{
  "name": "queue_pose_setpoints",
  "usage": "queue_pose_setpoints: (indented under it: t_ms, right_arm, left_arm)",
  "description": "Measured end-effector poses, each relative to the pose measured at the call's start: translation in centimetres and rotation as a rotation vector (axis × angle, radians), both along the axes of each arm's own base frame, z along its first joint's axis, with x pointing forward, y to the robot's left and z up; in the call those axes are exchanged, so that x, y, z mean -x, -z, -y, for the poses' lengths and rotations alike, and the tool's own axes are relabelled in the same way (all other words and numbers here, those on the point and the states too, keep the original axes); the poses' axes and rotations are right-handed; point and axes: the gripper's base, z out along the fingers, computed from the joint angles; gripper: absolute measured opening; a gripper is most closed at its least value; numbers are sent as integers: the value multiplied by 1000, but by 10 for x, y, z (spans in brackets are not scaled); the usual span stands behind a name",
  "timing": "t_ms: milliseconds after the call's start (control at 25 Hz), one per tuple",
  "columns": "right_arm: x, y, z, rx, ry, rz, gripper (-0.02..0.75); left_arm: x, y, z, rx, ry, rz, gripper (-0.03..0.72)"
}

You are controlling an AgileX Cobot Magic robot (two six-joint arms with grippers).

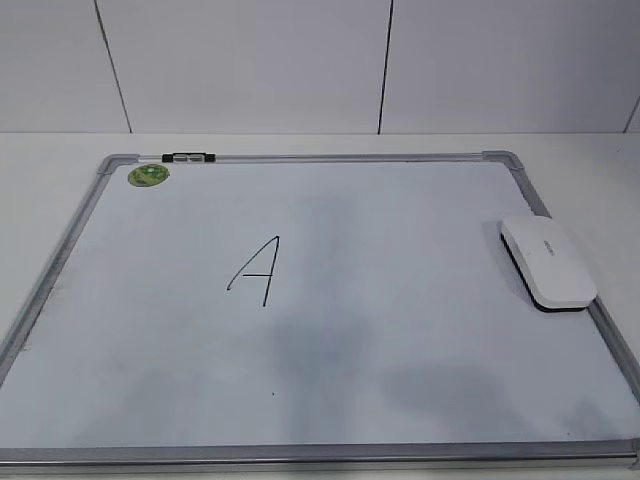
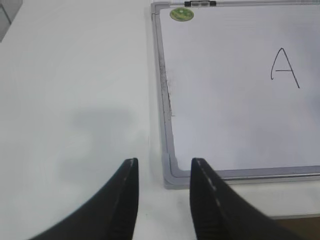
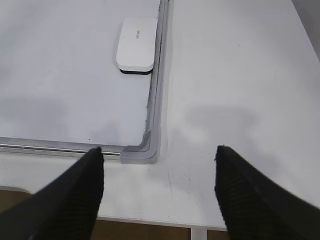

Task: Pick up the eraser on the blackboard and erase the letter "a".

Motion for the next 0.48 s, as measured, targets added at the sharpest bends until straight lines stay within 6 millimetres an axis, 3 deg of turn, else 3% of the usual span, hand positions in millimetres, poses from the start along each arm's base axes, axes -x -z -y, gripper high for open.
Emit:
queue_pose_setpoints:
  t_ms: [480]
  right_arm:
    - [1, 0, -1, 0, 82, 2, 544]
  left_arm:
    - [5, 1, 0, -1, -7, 29, 244]
